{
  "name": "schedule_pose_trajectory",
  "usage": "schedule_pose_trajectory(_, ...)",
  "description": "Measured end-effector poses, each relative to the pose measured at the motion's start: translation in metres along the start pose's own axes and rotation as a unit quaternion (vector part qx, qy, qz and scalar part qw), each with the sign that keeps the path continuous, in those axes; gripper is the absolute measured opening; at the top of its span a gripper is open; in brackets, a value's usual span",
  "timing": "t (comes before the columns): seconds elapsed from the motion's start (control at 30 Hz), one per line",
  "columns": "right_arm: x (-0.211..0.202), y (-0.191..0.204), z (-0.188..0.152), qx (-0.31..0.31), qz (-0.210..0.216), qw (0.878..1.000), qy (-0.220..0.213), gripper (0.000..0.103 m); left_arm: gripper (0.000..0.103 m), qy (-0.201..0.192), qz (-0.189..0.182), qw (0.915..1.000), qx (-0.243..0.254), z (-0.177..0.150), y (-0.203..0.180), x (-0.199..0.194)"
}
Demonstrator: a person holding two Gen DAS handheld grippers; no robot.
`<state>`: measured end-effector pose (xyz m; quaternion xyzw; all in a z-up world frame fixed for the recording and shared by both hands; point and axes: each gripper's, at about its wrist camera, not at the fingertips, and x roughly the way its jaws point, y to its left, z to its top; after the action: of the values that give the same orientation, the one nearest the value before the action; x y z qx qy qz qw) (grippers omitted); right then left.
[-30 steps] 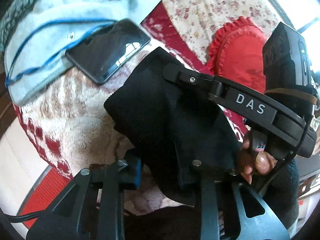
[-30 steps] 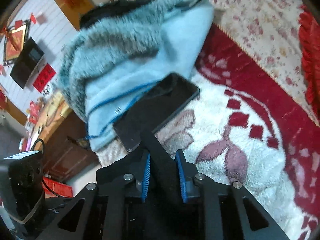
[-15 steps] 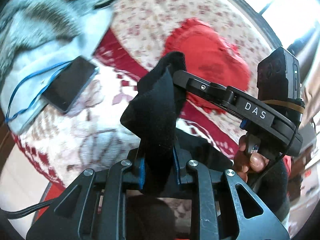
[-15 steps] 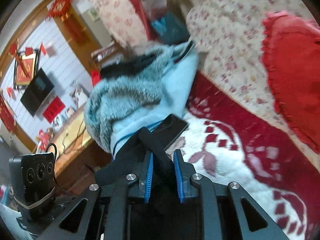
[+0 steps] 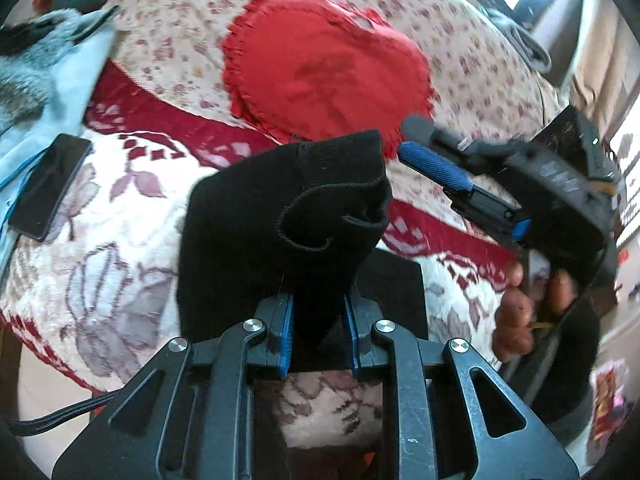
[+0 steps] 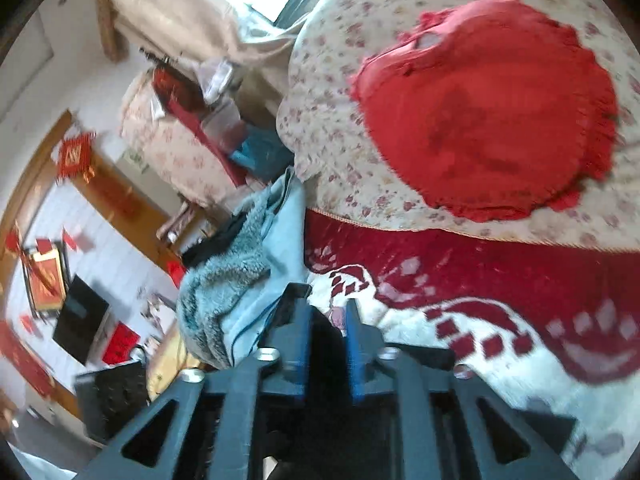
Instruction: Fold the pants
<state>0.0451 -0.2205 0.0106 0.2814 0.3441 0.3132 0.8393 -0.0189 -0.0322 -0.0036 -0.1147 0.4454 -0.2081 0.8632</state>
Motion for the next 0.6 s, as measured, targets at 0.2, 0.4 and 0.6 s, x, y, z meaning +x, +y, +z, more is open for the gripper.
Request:
schedule_pose_trajectory(0.2, 0.014, -0.006, -0.014, 0.028, -0.011, 0.998, 0.055, 0.053, 0.011, 0.023, -0.004, 0.9991, 0.036, -0.013, -0.022, 0.021)
schedule_pose_trajectory(0.4, 0.055, -0.037, -0.039, 0.072, -0.061, 0.990, 0.104, 0.053, 0.011, 0.033, 0.012, 0.9987, 0.038, -0.018, -0.015, 0.024)
schedule_pose_trajectory(0.6, 0.044, -0.045, -0.028, 0.067, -0.062, 0.993, 0.074, 0.056, 0.011, 0.031, 0.012, 0.9986, 0.042, -0.017, -0.003, 0.008)
